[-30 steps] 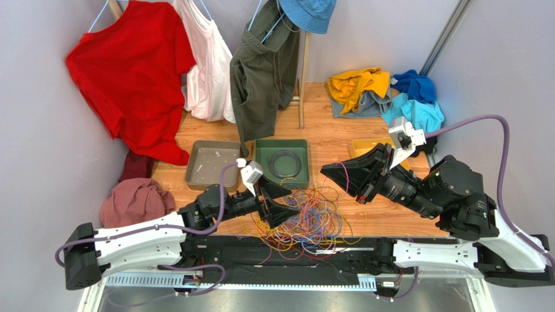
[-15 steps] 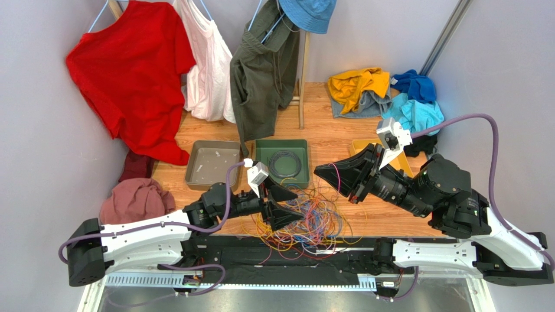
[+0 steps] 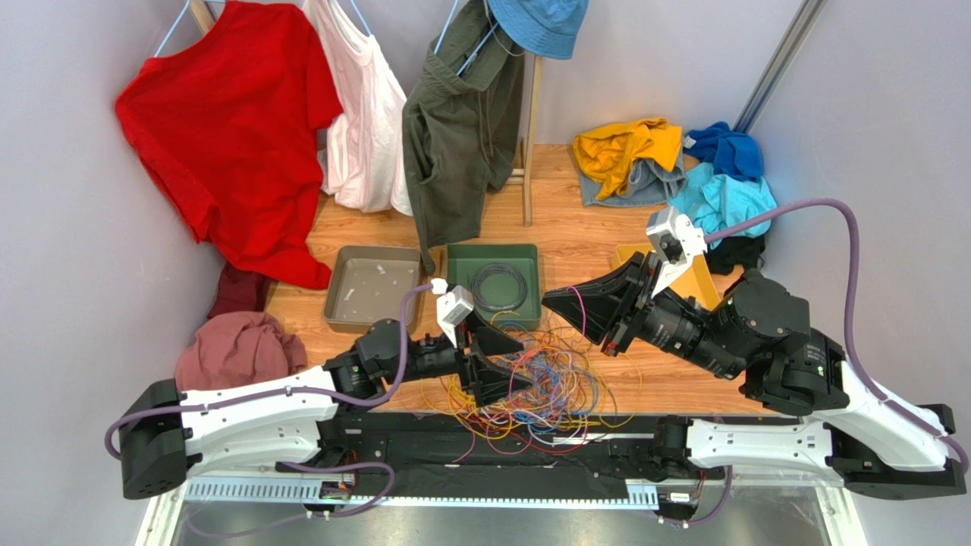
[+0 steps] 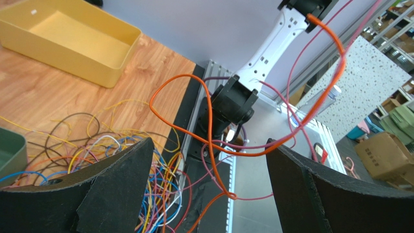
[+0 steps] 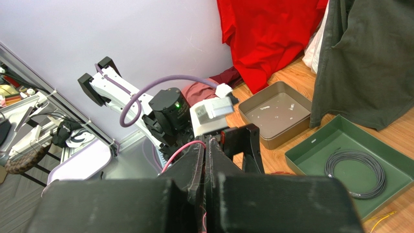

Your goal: Untangle the cables

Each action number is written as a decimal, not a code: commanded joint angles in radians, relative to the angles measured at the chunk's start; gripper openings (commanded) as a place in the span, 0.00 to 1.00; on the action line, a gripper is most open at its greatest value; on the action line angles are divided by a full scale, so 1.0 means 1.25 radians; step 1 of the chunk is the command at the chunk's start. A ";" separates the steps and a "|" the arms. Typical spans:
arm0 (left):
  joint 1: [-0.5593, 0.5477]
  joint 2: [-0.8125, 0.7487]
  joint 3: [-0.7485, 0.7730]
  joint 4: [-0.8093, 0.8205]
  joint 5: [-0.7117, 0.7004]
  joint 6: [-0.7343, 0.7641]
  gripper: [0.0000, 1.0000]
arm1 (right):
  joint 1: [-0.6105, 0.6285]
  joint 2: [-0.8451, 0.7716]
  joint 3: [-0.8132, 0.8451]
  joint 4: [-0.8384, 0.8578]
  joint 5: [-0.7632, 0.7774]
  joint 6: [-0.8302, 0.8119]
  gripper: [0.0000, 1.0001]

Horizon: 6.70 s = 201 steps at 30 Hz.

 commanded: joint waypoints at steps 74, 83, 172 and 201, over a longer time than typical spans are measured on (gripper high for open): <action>0.285 -0.285 -0.170 -0.676 -0.184 -0.281 0.00 | -0.002 0.166 0.336 -0.025 0.693 -0.461 0.00; 0.285 -0.305 -0.172 -0.685 -0.169 -0.277 0.00 | -0.341 0.344 0.413 -0.149 0.302 -0.216 0.00; 0.285 -0.225 -0.198 -0.557 -0.108 -0.251 0.00 | -1.114 0.467 -0.239 0.022 -0.035 0.178 0.38; 0.285 -0.262 0.065 -0.751 -0.205 -0.162 0.00 | -0.599 -0.245 -0.594 0.100 -0.248 0.266 0.82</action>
